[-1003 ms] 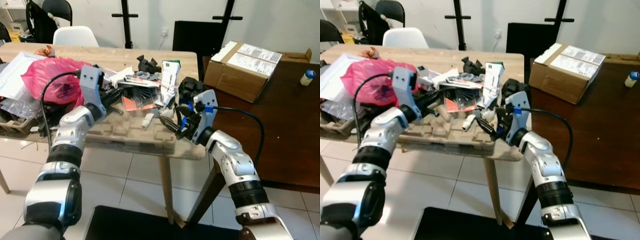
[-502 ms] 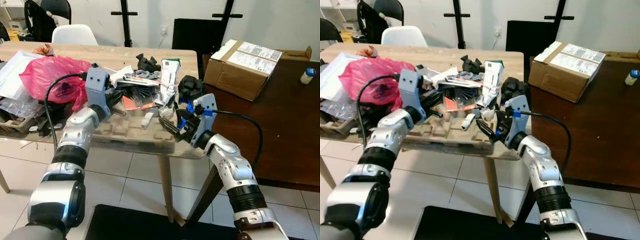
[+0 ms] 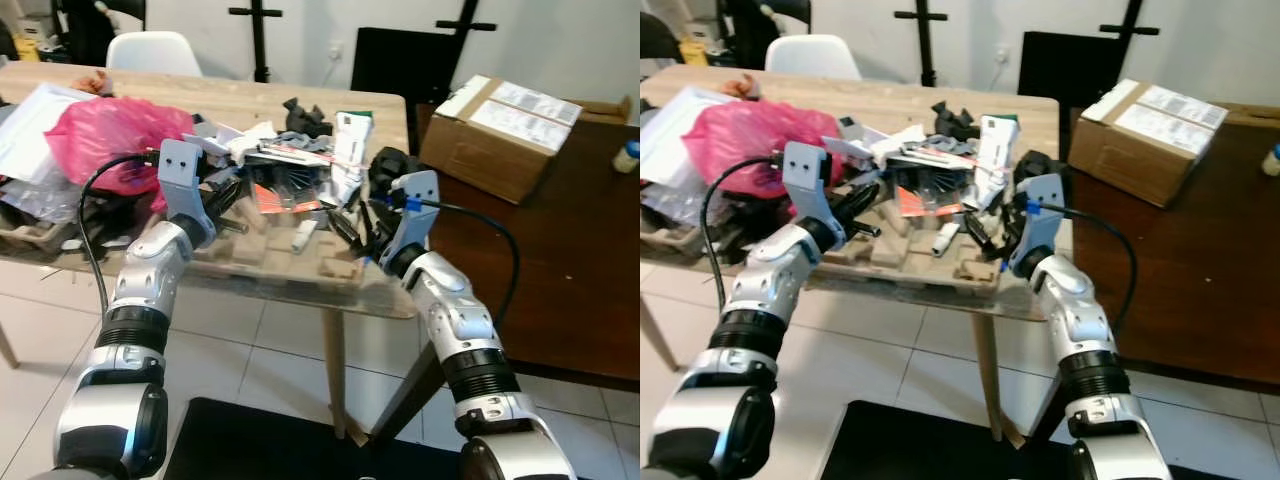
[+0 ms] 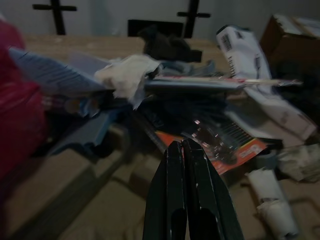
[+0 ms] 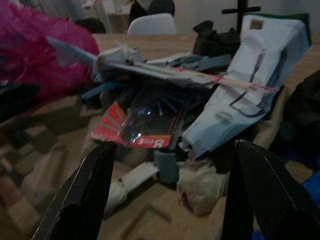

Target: Picking trash to rubbish bin

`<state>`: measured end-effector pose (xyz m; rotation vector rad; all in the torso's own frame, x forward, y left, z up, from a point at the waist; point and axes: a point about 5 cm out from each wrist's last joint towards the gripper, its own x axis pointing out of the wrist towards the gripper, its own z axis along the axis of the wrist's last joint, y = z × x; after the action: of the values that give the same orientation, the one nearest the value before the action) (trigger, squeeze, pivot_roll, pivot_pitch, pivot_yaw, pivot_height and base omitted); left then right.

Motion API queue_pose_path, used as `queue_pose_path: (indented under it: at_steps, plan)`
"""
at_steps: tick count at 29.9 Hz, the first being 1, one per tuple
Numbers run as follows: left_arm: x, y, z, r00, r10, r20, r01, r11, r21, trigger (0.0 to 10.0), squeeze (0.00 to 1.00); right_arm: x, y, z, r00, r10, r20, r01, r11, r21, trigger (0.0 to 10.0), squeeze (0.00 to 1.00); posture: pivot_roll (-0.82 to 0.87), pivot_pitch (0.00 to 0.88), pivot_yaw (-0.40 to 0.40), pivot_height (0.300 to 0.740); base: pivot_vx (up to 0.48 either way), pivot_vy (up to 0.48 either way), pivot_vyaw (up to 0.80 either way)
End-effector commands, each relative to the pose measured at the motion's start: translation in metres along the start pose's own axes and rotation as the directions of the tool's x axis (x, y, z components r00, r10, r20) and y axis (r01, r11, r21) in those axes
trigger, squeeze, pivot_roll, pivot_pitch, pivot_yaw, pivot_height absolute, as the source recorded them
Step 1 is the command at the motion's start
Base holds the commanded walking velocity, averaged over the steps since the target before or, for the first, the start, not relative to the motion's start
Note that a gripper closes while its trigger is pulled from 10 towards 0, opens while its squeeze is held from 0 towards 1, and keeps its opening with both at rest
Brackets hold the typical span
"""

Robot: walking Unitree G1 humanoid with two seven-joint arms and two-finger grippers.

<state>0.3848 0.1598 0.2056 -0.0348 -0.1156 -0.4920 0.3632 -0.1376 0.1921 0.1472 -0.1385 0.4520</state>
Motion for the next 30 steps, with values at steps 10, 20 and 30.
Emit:
queue_pose_path:
  at_steps: [10, 20, 30]
  plan:
    - [0.002, -0.007, 0.028, 0.993, -0.106, 0.046, 0.097, 0.981, 0.167, 10.0, 1.00, -0.003, 0.007, -0.009, 1.000, -0.029, 0.010, 0.029, 0.999, 0.041, 10.0, 0.00, -0.03, 0.123, 0.050, 0.740, 0.000, 0.000, 0.00]
    - [-0.012, 0.045, 0.071, 0.931, 0.324, 0.168, -0.360, 0.889, 0.284, 10.0, 1.00, -0.003, 0.028, -0.010, 0.983, 0.181, -0.006, -0.181, 0.983, 0.031, 10.0, 0.00, -0.01, 0.119, 0.053, 0.740, 0.000, 0.000, 0.00]
    - [-0.027, 0.078, 0.099, 0.818, 0.501, 0.282, -0.568, 0.780, 0.263, 10.0, 1.00, 0.005, 0.032, -0.009, 0.984, 0.179, 0.008, -0.179, 0.983, 0.047, 10.0, 0.00, -0.01, 0.122, 0.056, 0.740, 0.000, 0.000, 0.00]
